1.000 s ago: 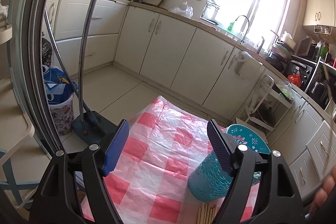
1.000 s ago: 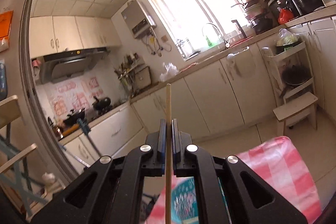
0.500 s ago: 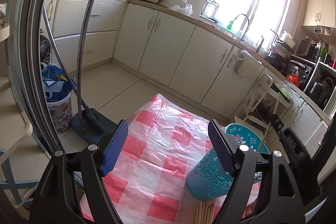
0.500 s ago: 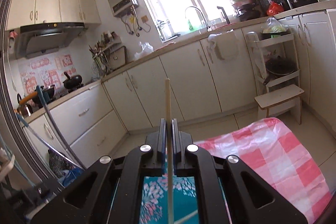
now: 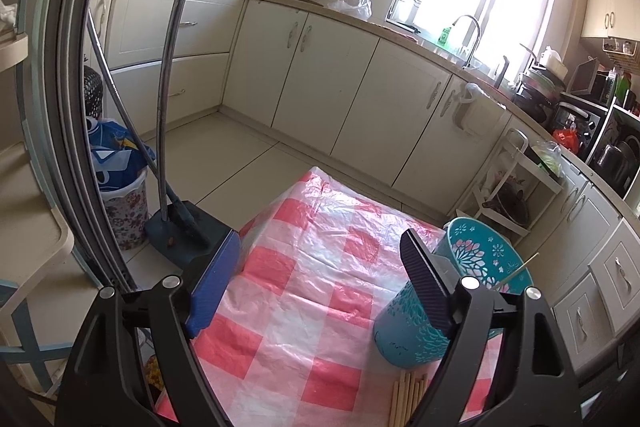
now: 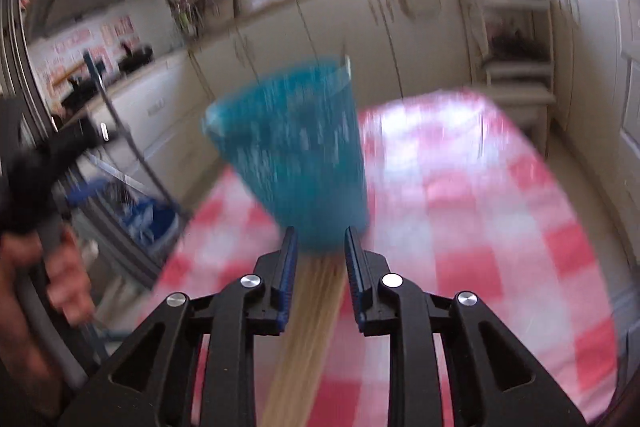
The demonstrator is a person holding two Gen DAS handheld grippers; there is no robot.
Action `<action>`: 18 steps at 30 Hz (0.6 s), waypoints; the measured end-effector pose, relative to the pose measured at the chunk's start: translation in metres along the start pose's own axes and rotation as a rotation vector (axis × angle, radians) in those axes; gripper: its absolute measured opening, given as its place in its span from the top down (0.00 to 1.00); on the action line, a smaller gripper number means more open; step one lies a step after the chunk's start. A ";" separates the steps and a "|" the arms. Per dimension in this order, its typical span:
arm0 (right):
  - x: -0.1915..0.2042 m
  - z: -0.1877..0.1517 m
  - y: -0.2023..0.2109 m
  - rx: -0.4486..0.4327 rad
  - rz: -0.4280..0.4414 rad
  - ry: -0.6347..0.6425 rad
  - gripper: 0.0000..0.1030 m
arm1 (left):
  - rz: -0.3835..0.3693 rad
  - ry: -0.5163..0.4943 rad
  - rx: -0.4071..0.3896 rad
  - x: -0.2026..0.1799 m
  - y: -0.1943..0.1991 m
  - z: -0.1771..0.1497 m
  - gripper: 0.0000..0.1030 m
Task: Organize utensils
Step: 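Bring the right gripper back to the chopsticks while the left gripper approaches them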
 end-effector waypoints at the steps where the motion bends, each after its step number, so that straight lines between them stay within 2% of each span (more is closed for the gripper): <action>1: -0.001 -0.015 -0.007 0.045 -0.006 0.001 0.77 | 0.002 -0.007 0.001 0.001 0.001 -0.001 0.24; 3: -0.001 -0.037 -0.021 0.123 -0.007 -0.002 0.79 | 0.007 -0.033 0.007 0.001 0.001 -0.005 0.23; 5: 0.001 -0.047 -0.032 0.156 -0.024 0.017 0.80 | 0.011 -0.062 0.023 0.002 0.000 -0.012 0.23; 10: 0.003 -0.059 -0.051 0.193 -0.080 0.052 0.81 | 0.016 -0.115 0.088 0.005 -0.006 -0.033 0.23; 14: -0.002 -0.063 -0.052 0.192 -0.092 0.047 0.82 | 0.012 -0.150 0.154 0.005 -0.015 -0.053 0.23; 16: -0.004 -0.064 -0.051 0.193 -0.100 0.054 0.87 | 0.010 -0.173 0.176 0.002 -0.017 -0.062 0.23; 18: -0.003 -0.063 -0.051 0.194 -0.113 0.093 0.87 | 0.004 -0.219 0.210 -0.006 -0.021 -0.077 0.23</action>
Point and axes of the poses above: each gripper's, at about its wrist camera, not at the fingertips, and y roughly against the way its jaws point, x to its left, z to its top, the point moved 10 cm from there along -y, roughly the way its jaws point, and after that the axes turned 1 degree about -x, right-handed, at the moved point
